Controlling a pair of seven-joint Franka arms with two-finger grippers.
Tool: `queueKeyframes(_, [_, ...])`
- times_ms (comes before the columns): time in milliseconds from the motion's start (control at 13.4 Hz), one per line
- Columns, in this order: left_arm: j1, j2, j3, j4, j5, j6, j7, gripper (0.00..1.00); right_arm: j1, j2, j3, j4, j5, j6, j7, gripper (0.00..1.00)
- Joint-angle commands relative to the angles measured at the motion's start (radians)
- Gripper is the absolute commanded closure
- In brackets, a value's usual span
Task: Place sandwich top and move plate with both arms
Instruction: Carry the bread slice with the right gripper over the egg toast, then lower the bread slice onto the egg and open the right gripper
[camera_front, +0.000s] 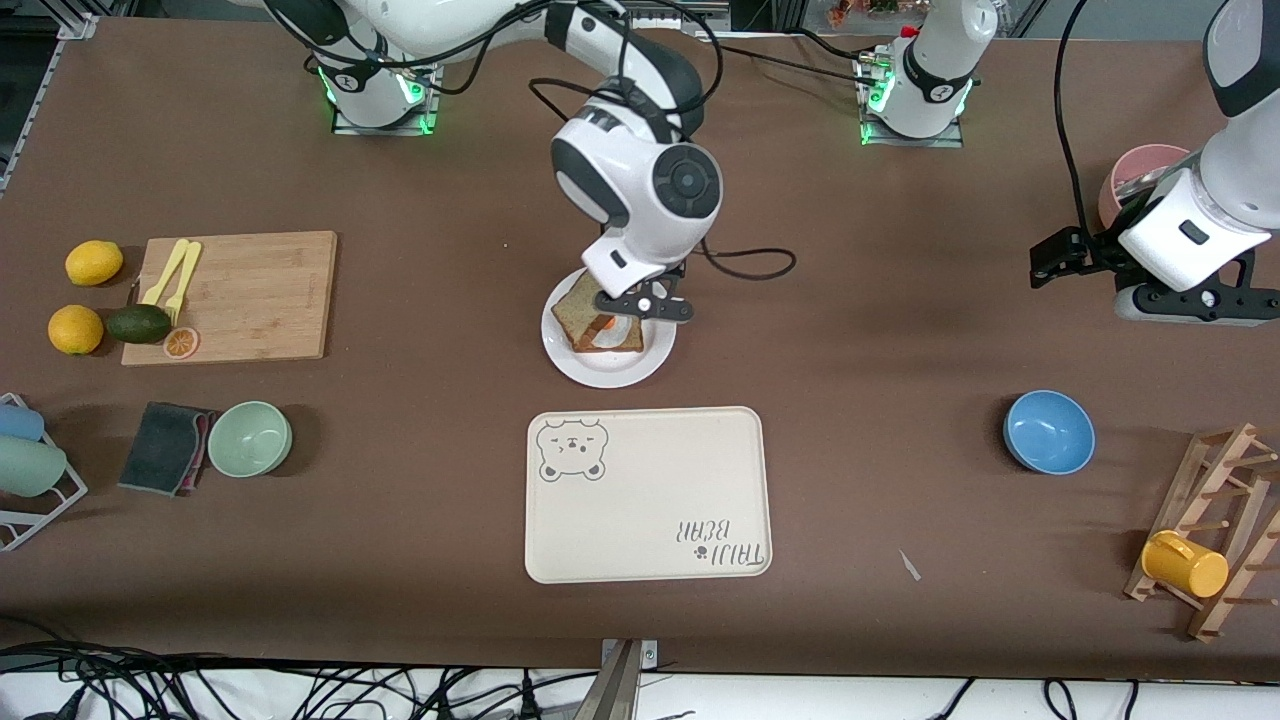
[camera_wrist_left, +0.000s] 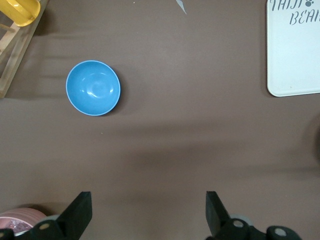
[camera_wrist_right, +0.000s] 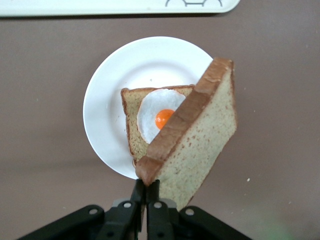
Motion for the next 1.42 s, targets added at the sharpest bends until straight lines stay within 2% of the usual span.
queueKeyframes(0, [0.004,0.003,-0.003,0.012,-0.019,-0.008,-0.006,0.0,0.065,0.006,-0.009,-0.004,-0.121,-0.088,-0.164,1.0])
queueKeyframes(75, [0.004,0.002,-0.003,0.014,-0.019,-0.008,-0.006,0.0,0.089,0.008,-0.009,-0.011,-0.167,-0.095,-0.204,1.0])
queueKeyframes(224, [0.004,0.002,-0.003,0.014,-0.019,-0.008,-0.006,0.0,0.103,0.009,-0.009,-0.036,-0.181,-0.066,-0.278,1.0])
queueKeyframes(298, [0.004,0.002,-0.003,0.012,-0.019,-0.008,-0.006,0.0,0.12,0.009,-0.009,-0.047,-0.219,-0.061,-0.343,1.0])
queueKeyframes(447, [0.004,0.002,-0.003,0.014,-0.019,-0.008,-0.006,0.0,0.161,0.006,-0.009,-0.086,-0.37,-0.066,-0.5,1.0])
queueKeyframes(522, [0.004,0.002,-0.003,0.014,-0.019,-0.008,-0.006,0.0,0.172,0.009,-0.009,-0.097,-0.415,-0.057,-0.531,1.0])
queueKeyframes(969, [0.004,0.002,-0.003,0.014,-0.019,-0.008,-0.006,0.0,0.162,0.009,-0.01,-0.181,-0.428,0.072,-0.551,1.0])
queueKeyframes(1342, [0.004,0.002,-0.003,0.014,-0.019,-0.008,-0.006,0.0,0.168,0.0,-0.007,-0.221,-0.408,0.017,-0.522,1.0])
